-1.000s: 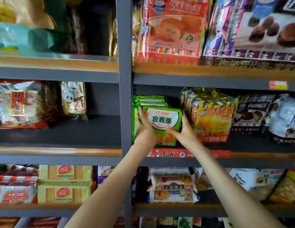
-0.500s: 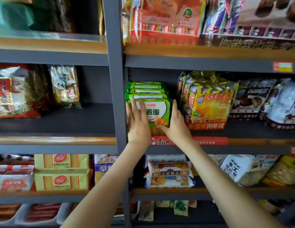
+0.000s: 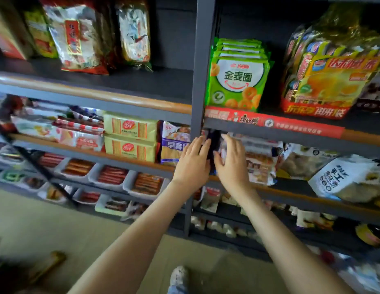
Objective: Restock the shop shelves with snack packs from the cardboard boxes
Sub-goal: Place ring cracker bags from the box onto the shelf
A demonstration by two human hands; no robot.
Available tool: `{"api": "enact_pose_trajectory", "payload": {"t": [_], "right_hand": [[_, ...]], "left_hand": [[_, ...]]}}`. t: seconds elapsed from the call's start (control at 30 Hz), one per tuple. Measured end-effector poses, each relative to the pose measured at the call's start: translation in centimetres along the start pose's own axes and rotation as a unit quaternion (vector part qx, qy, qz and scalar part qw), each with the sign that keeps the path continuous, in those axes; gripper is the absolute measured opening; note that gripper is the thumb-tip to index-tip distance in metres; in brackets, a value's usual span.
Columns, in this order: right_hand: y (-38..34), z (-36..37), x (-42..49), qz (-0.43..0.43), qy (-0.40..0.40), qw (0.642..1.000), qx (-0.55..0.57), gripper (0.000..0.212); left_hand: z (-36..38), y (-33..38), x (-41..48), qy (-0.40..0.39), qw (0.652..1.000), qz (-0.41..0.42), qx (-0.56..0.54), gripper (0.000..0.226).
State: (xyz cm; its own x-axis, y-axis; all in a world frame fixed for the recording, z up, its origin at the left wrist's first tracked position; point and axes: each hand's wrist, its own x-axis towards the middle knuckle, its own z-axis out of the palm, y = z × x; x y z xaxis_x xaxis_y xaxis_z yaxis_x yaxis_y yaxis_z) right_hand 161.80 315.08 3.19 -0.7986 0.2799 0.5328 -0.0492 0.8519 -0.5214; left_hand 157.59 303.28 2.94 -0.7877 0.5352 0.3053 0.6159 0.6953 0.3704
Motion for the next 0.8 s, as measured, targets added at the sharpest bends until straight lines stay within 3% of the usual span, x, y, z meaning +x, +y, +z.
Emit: {"api": "enact_pose_trajectory", "payload": {"t": [0.2,0.3,0.57,0.8], "right_hand": [[-2.5,5.8,-5.1,-0.003,-0.169,0.985,0.04,0.042],[-4.1,9.0,-6.2,-0.018,-0.245,0.967,0.064,0.038],[-11.9,21.3,-7.9,-0.071,-0.427,0.901,0.041,0.043],[-23.2,35.3,-8.7,-0.139,-0.542,0.829,-0.003,0.052]], "left_hand": [[1.8,-7.4,-7.9,-0.073,0.989,-0.13,-0.018,0.058],[2.1,-11.3,-11.7,-0.116,0.967,-0.226,-0.028,0.055],[0.3,-23.6,-23.8,-0.127,0.857,-0.491,-0.085,0.054],[-3.8,-38.2,-33.2,-0.085,0.752,-0.642,-0.123,0.054]]}}
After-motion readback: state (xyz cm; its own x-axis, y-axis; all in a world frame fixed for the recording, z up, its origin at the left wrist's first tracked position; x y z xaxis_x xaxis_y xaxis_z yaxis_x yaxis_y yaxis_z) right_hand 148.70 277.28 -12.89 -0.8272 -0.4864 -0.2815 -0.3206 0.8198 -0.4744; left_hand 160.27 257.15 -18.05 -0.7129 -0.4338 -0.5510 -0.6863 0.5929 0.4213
